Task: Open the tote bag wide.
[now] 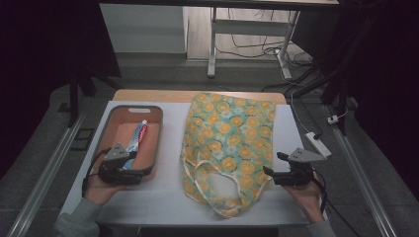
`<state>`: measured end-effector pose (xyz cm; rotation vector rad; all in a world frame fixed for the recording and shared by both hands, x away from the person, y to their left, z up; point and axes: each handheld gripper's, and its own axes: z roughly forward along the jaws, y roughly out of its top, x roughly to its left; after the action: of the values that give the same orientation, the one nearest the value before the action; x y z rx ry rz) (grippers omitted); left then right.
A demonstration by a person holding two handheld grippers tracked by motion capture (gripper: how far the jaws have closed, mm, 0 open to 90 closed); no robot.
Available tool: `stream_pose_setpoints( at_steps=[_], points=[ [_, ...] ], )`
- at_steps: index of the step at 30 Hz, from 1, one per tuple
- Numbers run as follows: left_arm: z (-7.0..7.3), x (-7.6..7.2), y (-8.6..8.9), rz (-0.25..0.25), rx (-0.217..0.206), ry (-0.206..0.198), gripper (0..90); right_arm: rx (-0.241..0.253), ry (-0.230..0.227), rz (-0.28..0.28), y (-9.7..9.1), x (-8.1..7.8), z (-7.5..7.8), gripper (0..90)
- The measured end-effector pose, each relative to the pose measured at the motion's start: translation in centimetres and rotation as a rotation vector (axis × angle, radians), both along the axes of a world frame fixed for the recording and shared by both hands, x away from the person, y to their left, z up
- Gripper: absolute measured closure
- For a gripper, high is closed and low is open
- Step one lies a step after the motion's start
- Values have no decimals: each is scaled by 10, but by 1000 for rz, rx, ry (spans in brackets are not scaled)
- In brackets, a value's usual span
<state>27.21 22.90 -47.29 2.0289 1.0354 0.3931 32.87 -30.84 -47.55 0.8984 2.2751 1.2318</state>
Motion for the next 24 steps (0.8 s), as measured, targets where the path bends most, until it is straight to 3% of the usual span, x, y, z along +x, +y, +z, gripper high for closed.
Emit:
stream_pose_setpoints(
  at_steps=[24],
  points=[
    [6, -5, -6, -19, 28, -20, 198, -19, 3, 15, 4, -6, 0, 246]
  ],
)
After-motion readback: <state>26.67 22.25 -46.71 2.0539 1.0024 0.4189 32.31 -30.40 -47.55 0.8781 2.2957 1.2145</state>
